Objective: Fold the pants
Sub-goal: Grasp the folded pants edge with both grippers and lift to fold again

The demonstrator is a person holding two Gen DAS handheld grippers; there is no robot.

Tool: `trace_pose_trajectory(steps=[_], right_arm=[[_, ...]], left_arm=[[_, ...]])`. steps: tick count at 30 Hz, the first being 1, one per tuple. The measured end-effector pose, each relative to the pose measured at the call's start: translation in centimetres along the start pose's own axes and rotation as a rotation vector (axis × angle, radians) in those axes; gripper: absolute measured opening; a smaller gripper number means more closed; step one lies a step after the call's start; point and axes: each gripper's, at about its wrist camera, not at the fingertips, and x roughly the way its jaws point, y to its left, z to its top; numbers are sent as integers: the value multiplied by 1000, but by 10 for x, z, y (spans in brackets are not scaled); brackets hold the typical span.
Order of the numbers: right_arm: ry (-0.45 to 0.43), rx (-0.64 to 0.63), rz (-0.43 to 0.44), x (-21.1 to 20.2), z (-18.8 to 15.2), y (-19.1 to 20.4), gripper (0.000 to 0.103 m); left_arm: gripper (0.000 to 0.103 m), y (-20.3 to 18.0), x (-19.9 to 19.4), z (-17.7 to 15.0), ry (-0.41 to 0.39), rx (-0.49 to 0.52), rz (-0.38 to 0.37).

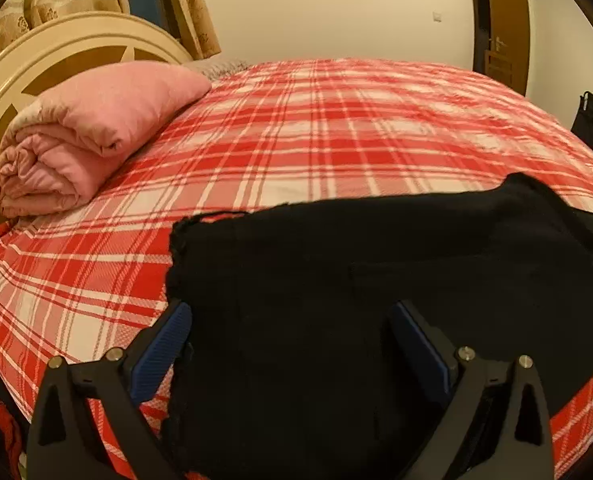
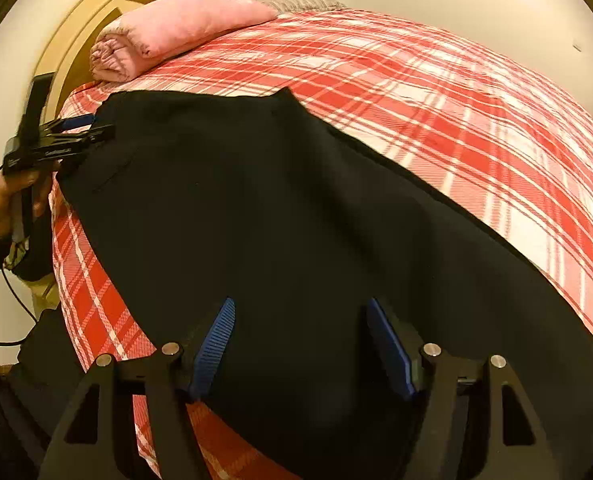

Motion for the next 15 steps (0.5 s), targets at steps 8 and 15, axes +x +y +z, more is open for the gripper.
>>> trace_pose_trajectory(steps=[8, 15], right_arm=[[-21, 85, -28, -17, -21, -29, 70], [-61, 70, -54, -15, -31, -23, 75]], left_arm=[[102, -25, -34, 13, -78, 28, -58], [102, -82, -45, 29, -100, 66, -217]])
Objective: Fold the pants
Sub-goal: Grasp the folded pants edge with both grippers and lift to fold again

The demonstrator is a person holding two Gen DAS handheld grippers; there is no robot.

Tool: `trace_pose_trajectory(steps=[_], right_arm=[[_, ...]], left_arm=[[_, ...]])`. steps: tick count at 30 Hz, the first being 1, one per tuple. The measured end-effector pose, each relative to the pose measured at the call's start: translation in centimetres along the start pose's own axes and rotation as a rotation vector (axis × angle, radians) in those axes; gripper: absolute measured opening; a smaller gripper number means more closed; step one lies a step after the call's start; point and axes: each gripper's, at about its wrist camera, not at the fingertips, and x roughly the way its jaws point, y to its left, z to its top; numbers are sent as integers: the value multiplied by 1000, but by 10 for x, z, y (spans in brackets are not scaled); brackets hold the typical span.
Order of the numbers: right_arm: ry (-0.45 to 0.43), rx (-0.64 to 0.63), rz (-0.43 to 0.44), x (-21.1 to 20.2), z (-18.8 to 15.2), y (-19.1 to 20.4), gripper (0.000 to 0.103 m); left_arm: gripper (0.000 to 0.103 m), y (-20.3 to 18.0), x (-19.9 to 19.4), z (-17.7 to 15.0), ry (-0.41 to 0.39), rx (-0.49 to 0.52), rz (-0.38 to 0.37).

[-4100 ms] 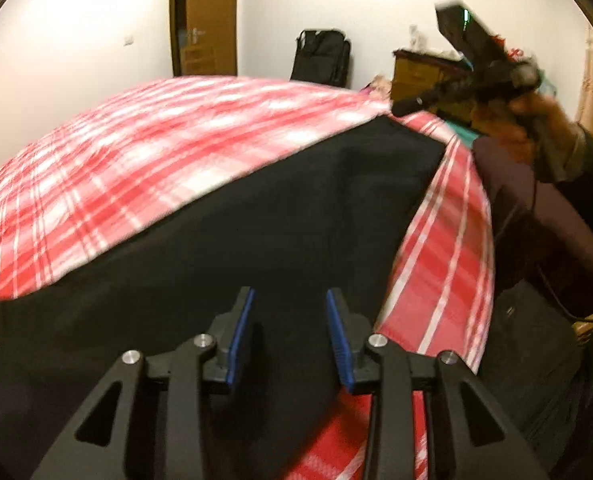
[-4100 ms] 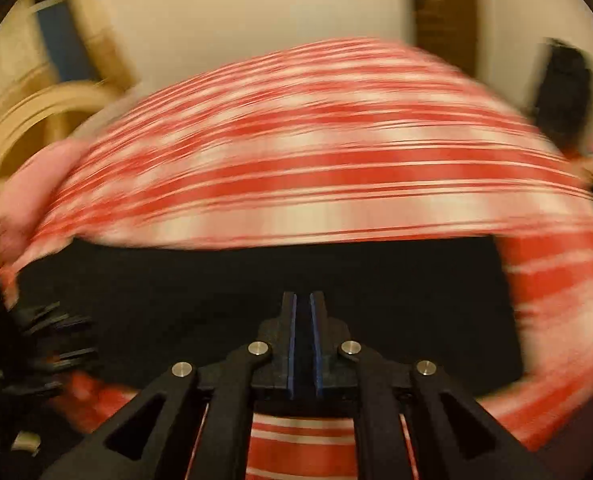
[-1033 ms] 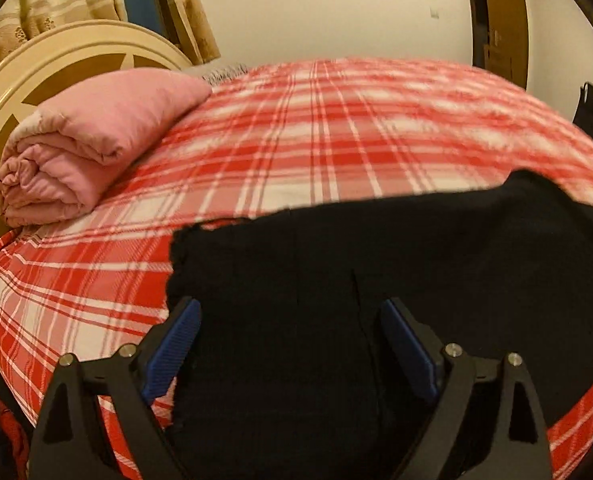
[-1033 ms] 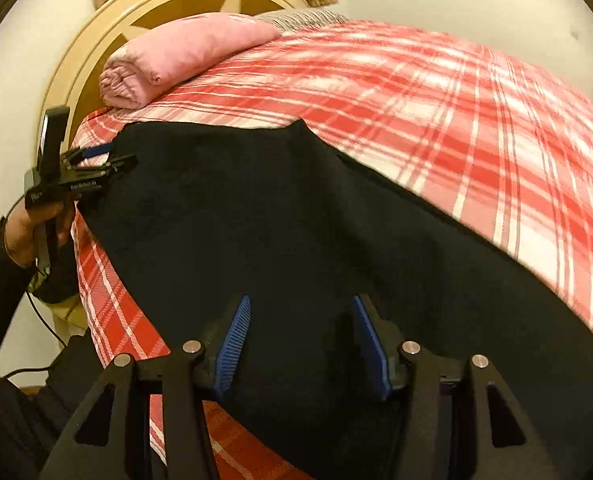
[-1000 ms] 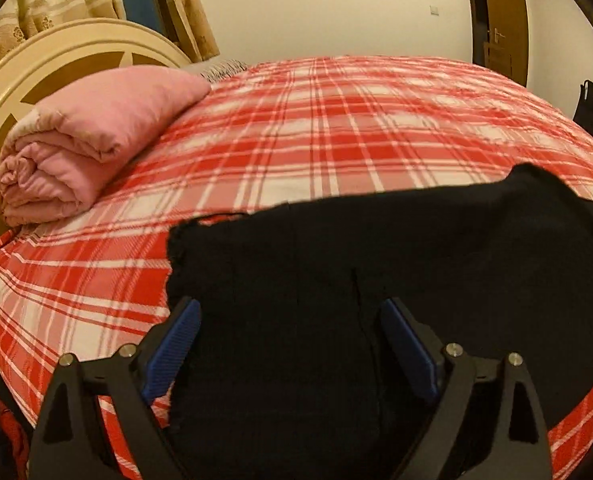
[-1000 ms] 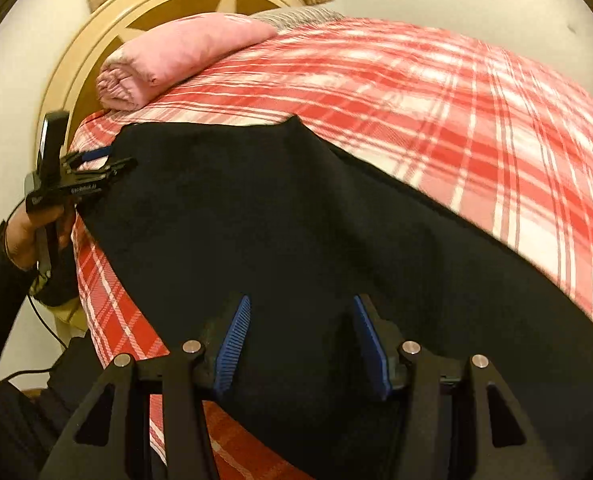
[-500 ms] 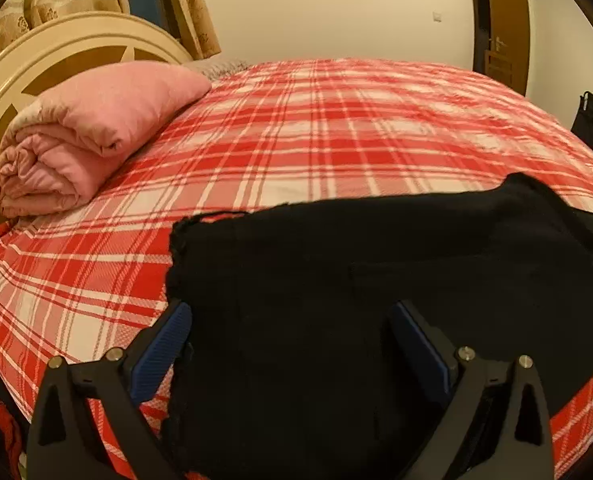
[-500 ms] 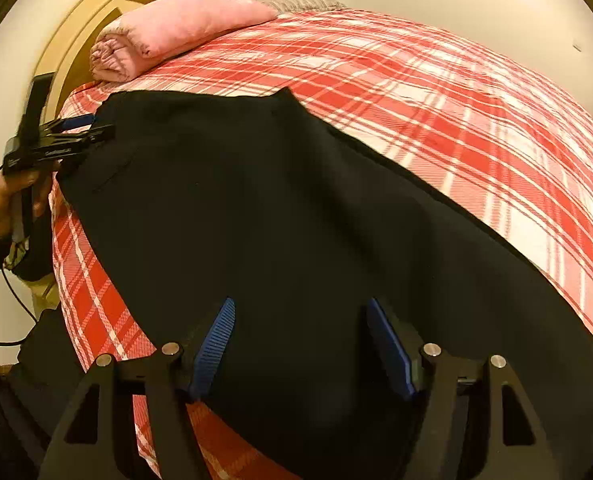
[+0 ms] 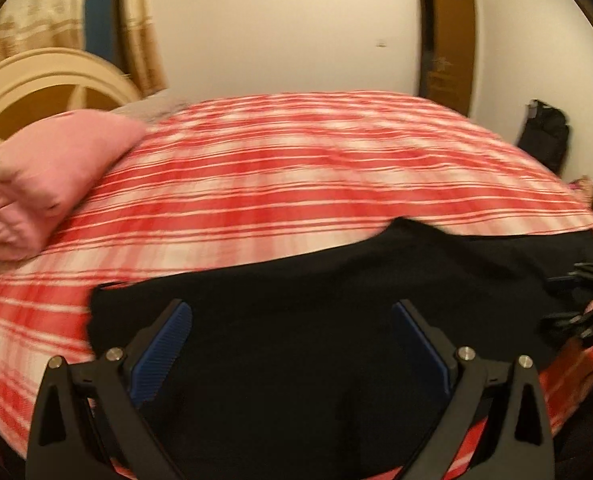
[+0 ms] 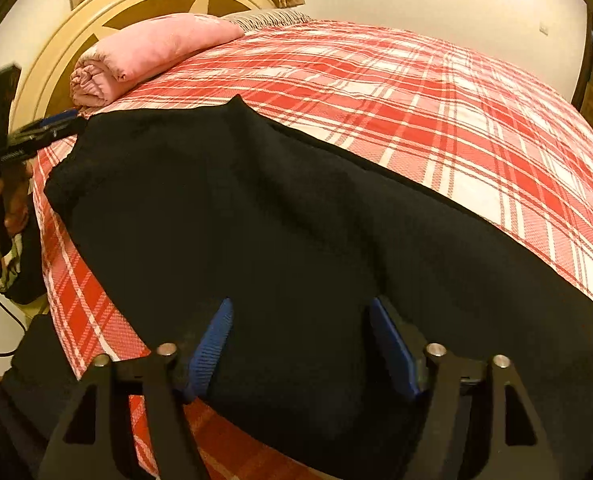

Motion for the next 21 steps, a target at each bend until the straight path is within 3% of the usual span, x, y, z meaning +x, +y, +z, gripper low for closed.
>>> trace_pose_trajectory(steps=[3, 6, 11, 15, 18, 21], right_arm=[[-18, 12, -7, -5, -1, -2, 75], [-78, 117, 7, -25, -9, -26, 75], [-90, 315, -25, -43, -36, -89, 75], [-139, 383, 39, -58, -47, -115, 74], [-199, 395, -10, -86, -54, -135, 74], [-160, 516, -81, -93, -74, -179, 70]], left_arm=[[102, -42, 4, 3, -3, 71, -79], [102, -77, 16, 1, 20, 142, -141], [102, -104, 46, -8, 89, 179, -156], [102, -108, 66, -18, 181, 166, -132], [102, -116, 58, -16, 165, 185, -149], [102, -125, 60, -12, 153, 202, -160]])
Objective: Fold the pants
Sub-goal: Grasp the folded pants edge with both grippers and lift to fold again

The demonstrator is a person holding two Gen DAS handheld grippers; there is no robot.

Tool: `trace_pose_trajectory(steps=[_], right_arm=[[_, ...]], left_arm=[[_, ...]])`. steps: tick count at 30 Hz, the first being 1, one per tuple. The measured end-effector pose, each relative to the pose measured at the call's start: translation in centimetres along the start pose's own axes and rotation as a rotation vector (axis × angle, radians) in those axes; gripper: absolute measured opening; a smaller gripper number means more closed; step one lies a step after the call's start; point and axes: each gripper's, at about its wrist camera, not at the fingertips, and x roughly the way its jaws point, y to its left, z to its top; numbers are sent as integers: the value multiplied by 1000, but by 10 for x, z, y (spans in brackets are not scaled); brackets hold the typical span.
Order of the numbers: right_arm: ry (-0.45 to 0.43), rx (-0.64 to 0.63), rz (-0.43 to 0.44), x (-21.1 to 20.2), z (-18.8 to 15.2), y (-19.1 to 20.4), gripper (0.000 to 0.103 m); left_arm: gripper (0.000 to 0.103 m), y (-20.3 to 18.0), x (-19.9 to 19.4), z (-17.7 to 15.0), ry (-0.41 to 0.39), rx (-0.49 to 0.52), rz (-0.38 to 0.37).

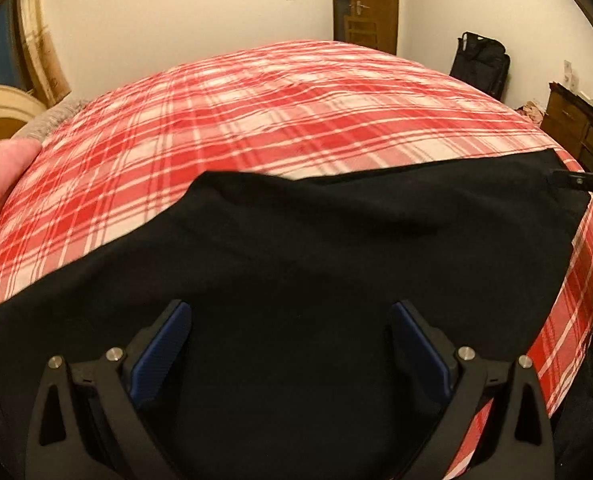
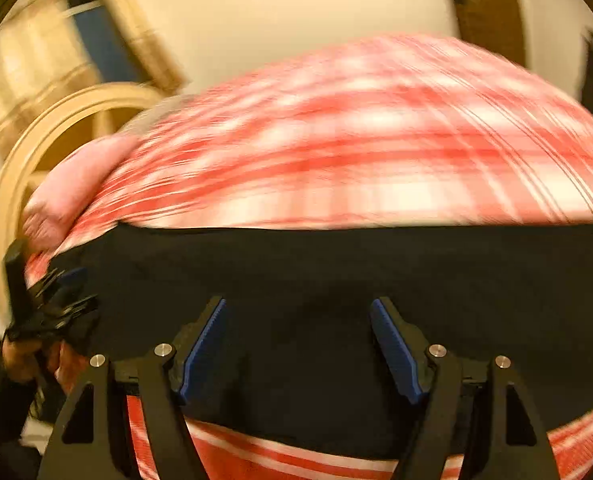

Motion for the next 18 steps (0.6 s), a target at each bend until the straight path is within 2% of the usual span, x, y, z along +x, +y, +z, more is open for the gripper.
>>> trace_pose_trajectory(steps=[1, 2, 3, 5, 7, 10, 11, 13, 15, 18], right_arm=[[12, 32, -40, 0, 0, -15, 65], [14, 59, -68, -2, -2, -29, 50], [6, 90, -39, -8, -3, -41, 47], [-21, 147, -21, -24, -3, -58, 47], [-78, 168, -53, -46, -1, -74, 47], [-137, 272, -122, -76, 0, -113, 48], [-133, 317, -155, -82, -3, -131, 48], [-51, 367, -221, -76, -8, -158, 48], [-75, 398, -169, -79, -15, -165, 47], [-114, 387, -175, -90, -15, -162, 48]], left_arm=[[102, -3, 6, 2, 6, 1, -4], [102, -6, 11, 3, 15, 1, -10], [102, -6, 16, 3, 21, 1, -11], [102, -9, 19, 1, 27, -5, -8], [102, -9, 17, 3, 35, -8, -14], [103, -5, 16, 1, 43, -9, -9], [103, -4, 17, -1, 44, -12, -16], [103, 0, 15, -4, 29, -17, -21], [103, 2, 13, -6, 26, -13, -19], [103, 13, 8, -12, 22, -21, 1]])
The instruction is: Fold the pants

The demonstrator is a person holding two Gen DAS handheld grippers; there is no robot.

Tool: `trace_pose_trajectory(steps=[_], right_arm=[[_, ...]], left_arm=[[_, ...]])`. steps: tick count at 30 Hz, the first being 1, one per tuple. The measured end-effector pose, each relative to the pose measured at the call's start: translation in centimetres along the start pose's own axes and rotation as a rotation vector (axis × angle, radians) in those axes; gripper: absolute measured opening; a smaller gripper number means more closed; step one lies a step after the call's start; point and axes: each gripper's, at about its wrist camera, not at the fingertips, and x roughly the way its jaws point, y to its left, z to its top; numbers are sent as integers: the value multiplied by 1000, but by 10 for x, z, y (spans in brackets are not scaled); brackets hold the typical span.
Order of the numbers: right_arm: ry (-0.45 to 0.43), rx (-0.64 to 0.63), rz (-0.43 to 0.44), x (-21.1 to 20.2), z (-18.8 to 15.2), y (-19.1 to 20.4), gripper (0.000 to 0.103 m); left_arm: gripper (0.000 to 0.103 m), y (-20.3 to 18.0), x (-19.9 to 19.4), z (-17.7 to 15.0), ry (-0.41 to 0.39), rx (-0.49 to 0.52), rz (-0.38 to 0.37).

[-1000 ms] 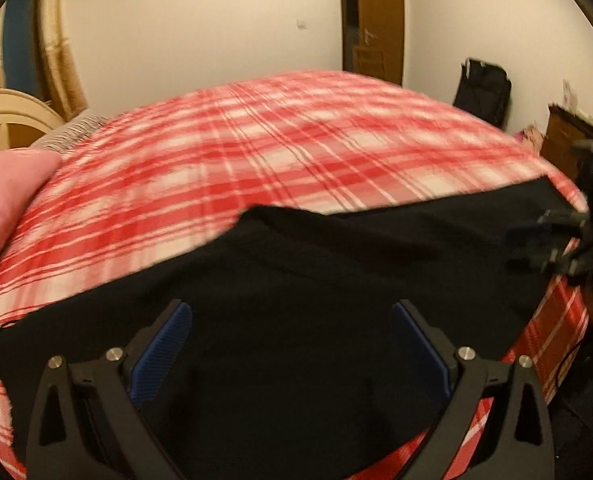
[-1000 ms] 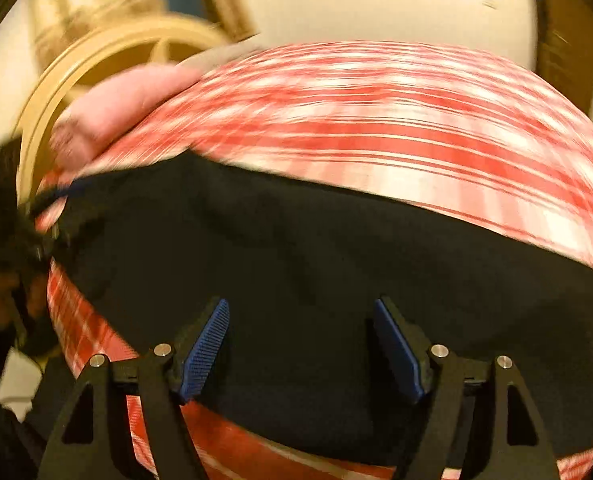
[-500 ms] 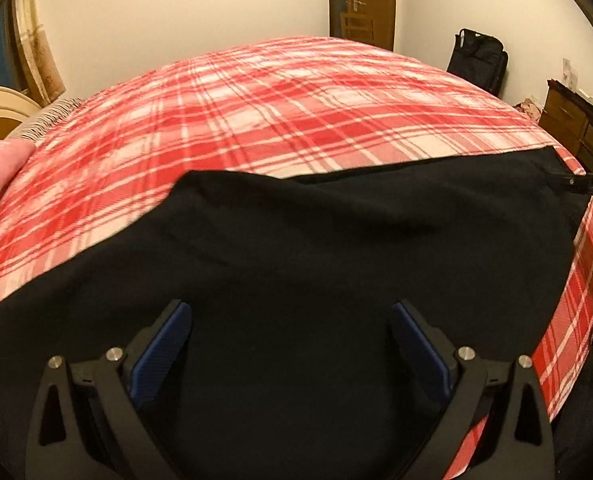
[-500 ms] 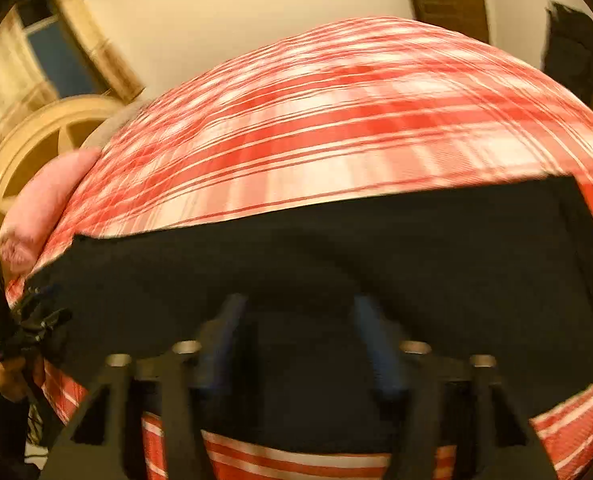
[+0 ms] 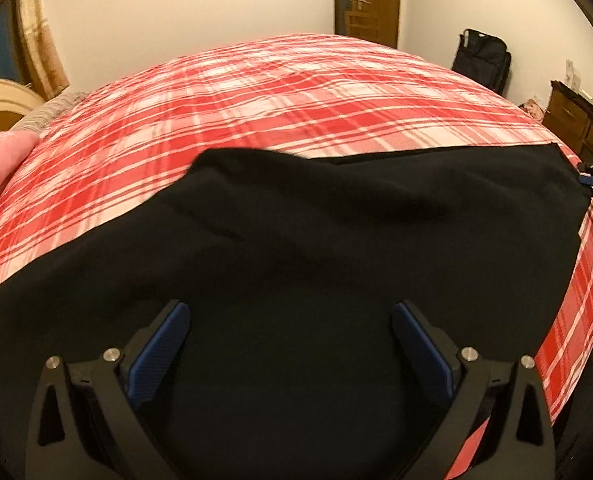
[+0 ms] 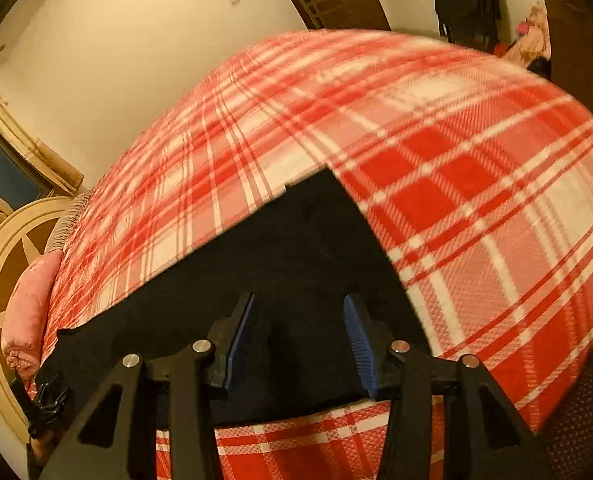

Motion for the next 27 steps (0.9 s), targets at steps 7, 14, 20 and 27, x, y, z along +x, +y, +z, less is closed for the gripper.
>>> trace_pose_trajectory(steps=[7, 14, 20, 27], right_arm=[[-100, 97, -21, -17, 4, -24, 48], [-97, 63, -26, -10, -2, -15, 48], [-86, 26, -22, -1, -4, 4, 48], [-82, 11, -38, -1, -3, 11, 48]], left_arm=[[103, 48, -25, -10, -43, -64, 96], [103, 139, -59, -32, -88, -210, 323], [103, 208, -51, -71, -39, -377, 310], [103, 218, -49, -74, -75, -455, 254]])
